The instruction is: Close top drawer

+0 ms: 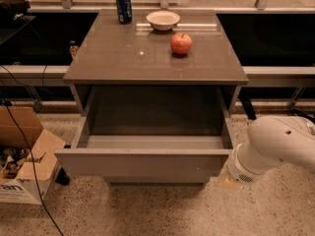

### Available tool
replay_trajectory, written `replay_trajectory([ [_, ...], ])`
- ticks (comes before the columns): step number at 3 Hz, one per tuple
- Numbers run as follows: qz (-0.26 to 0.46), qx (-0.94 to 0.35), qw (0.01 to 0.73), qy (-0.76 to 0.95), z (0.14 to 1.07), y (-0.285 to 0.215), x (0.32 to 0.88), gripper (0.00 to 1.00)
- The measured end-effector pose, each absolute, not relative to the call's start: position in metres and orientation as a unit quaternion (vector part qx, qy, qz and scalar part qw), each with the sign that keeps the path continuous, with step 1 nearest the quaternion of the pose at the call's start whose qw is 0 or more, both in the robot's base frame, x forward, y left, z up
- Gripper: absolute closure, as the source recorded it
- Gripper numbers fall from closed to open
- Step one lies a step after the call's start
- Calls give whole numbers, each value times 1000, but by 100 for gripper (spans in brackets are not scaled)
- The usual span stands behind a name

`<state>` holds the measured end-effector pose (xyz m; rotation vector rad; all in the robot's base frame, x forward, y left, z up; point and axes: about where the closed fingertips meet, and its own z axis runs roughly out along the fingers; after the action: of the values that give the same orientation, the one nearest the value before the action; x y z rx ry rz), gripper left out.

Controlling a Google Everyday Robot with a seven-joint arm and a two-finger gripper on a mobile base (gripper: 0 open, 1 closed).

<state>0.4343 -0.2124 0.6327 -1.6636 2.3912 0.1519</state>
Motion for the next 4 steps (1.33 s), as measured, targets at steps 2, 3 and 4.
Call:
replay_trajectory([
  [2,-8,-570,200,797,656,-190,488,100],
  [3,-9,-572,205,794,657,-187,493,98],
  [4,-21,-581,246,775,666,-168,536,75],
])
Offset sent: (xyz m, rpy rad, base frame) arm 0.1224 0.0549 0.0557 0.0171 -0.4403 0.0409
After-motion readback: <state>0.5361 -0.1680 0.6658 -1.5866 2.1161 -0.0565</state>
